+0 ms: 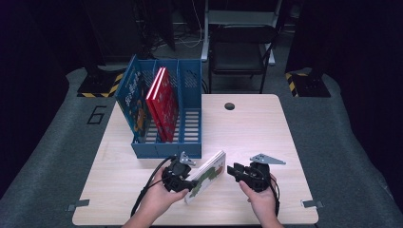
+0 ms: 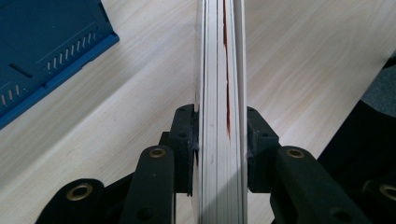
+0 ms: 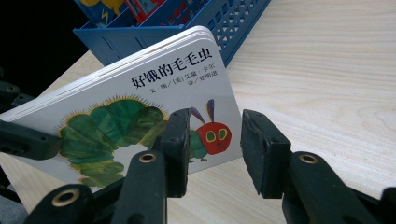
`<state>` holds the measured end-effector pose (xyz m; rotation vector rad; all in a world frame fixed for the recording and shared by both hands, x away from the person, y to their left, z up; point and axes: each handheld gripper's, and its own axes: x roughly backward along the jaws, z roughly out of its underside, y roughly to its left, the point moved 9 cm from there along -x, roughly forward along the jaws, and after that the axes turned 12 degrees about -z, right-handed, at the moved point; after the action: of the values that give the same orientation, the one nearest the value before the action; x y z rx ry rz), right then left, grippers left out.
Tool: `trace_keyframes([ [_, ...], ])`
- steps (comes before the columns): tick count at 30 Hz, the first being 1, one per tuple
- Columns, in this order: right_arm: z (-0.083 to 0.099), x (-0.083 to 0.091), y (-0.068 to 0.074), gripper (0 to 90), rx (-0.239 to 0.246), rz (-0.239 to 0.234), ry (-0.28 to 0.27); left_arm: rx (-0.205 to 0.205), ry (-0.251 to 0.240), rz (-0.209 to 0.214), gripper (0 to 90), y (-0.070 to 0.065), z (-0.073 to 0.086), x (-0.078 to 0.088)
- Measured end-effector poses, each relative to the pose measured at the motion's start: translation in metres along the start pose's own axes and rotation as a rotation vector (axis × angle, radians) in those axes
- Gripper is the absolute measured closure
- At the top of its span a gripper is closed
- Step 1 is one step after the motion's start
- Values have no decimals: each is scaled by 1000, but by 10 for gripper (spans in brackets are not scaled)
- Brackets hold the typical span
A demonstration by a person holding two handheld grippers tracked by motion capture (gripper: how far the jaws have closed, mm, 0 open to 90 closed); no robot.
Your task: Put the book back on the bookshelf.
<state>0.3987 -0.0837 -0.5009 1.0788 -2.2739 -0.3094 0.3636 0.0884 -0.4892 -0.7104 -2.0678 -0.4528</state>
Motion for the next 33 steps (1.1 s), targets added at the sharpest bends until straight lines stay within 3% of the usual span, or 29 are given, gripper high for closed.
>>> trace_keyframes([
  [8, -2, 2, 1, 621, -3, 0, 1, -11, 7, -9, 698, -1, -7, -2],
  [12, -4, 4, 3, 621, -5, -7, -2, 3, 19, -17, 722, -1, -9, -3],
  [26, 0, 15, 6, 620, 5, -8, 6, -41, 61, -34, 748, -1, -11, -3],
  [33, 9, 21, 9, 619, -1, -17, 13, -30, 76, -13, 755, 1, -12, -3],
])
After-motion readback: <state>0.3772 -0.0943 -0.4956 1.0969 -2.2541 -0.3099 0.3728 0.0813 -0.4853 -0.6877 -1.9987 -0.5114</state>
